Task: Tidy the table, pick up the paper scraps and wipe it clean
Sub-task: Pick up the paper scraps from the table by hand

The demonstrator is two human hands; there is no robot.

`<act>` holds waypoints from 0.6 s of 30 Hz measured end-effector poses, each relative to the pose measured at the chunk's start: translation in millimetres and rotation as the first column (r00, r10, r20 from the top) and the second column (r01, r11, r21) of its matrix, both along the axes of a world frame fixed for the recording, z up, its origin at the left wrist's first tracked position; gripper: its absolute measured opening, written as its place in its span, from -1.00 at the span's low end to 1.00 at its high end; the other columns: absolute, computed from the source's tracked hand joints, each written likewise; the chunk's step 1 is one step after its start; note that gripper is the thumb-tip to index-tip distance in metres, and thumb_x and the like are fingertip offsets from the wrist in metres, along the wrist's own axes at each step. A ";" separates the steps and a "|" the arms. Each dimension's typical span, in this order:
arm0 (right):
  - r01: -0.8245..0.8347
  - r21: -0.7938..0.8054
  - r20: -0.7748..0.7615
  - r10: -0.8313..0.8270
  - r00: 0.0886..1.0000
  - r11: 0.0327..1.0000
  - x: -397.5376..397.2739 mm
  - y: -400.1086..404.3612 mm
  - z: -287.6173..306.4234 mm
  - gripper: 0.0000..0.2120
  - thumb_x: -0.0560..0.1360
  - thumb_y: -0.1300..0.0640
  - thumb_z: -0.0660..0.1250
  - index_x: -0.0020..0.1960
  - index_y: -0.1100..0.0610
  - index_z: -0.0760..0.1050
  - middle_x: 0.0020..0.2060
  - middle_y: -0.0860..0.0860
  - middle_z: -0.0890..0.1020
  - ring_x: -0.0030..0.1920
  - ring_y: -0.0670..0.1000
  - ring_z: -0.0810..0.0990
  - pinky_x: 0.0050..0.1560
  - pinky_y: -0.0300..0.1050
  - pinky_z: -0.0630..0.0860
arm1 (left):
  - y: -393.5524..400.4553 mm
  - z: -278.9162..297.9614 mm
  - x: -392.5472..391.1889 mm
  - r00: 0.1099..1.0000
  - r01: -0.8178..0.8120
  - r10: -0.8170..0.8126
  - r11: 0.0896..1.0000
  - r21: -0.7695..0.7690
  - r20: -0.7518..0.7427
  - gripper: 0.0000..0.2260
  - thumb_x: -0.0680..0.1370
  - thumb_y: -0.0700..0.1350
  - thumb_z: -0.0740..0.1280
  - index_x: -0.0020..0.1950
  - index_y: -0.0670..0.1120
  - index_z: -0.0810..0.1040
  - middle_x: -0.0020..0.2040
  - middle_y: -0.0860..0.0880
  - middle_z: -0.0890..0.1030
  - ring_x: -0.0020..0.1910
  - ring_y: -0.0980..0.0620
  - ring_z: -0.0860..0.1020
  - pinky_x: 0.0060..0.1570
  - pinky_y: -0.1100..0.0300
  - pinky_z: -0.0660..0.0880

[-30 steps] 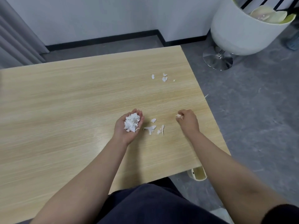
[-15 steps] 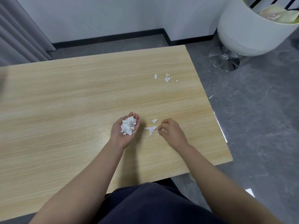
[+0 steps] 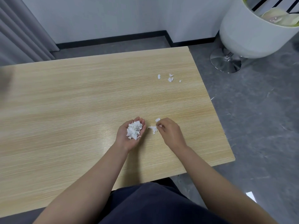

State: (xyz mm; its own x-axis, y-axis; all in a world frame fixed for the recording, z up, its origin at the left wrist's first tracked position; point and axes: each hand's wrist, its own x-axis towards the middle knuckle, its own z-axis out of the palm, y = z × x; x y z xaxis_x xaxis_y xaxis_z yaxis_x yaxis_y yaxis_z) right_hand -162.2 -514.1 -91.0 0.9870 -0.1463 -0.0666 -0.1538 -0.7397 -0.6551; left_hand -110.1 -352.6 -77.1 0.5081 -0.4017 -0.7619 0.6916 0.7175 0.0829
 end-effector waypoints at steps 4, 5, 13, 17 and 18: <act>-0.001 0.186 0.149 -0.027 0.989 0.983 14.6 28.0 35.8 -0.94 0.49 0.24 0.35 -0.06 0.17 0.59 -0.14 -0.03 0.60 -0.10 -0.06 0.54 -0.01 -0.22 0.46 | -2.5 2.1 -2.4 0.999 0.032 -0.032 0.999 -0.005 0.002 -0.77 0.58 -0.19 0.14 -0.11 -0.27 0.54 -0.26 -0.20 0.64 -0.33 -0.13 0.65 -0.26 -0.02 0.61; -0.021 0.197 0.158 -0.010 0.987 0.980 15.7 34.1 40.9 -0.94 0.49 0.22 0.36 -0.05 0.16 0.59 -0.13 -0.04 0.61 -0.08 -0.06 0.55 0.00 -0.23 0.45 | -4.2 2.9 -3.5 0.998 0.054 -0.053 0.999 -0.009 0.018 -0.82 0.53 -0.22 0.17 -0.12 -0.26 0.53 -0.28 -0.18 0.64 -0.35 -0.09 0.65 -0.29 0.06 0.62; -0.220 0.076 0.074 0.215 0.974 0.972 7.9 40.8 46.2 -0.81 0.54 0.18 0.26 0.07 0.07 0.62 -0.06 -0.02 0.63 0.08 -0.06 0.50 0.07 -0.24 0.37 | -5.8 3.0 -10.0 0.992 0.111 -0.109 0.994 -0.021 0.064 -0.92 0.19 -0.27 0.38 -0.35 -0.25 0.56 -0.48 -0.05 0.54 -0.52 0.04 0.55 -0.51 0.30 0.50; -0.246 0.087 0.022 0.245 0.969 0.965 5.8 37.7 45.0 -0.78 0.56 0.17 0.24 0.14 0.04 0.60 0.04 0.01 0.59 0.10 -0.05 0.51 0.13 -0.22 0.40 | -6.5 1.9 -14.4 0.992 0.116 -0.115 0.993 -0.017 0.043 -0.93 0.34 -0.27 0.30 -0.32 -0.25 0.54 -0.45 -0.07 0.54 -0.50 0.04 0.55 -0.50 0.29 0.50; -0.260 0.063 0.014 0.260 0.966 0.963 5.2 38.5 42.4 -0.77 0.56 0.17 0.24 0.15 0.05 0.60 0.08 0.02 0.58 0.12 -0.03 0.51 0.15 -0.20 0.40 | -6.7 1.2 -14.1 0.991 0.132 -0.131 0.991 -0.003 0.032 -0.87 0.44 -0.22 0.24 -0.25 -0.24 0.53 -0.40 -0.07 0.56 -0.45 0.04 0.57 -0.44 0.29 0.51</act>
State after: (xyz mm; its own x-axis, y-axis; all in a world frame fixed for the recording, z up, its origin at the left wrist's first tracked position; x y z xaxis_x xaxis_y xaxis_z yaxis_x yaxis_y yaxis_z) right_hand -157.0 -475.6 -48.6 0.9909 0.1199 -0.0615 0.0424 -0.7107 -0.7022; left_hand -124.2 -359.2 -75.9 0.4743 -0.4704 -0.7441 0.7771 0.6209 0.1028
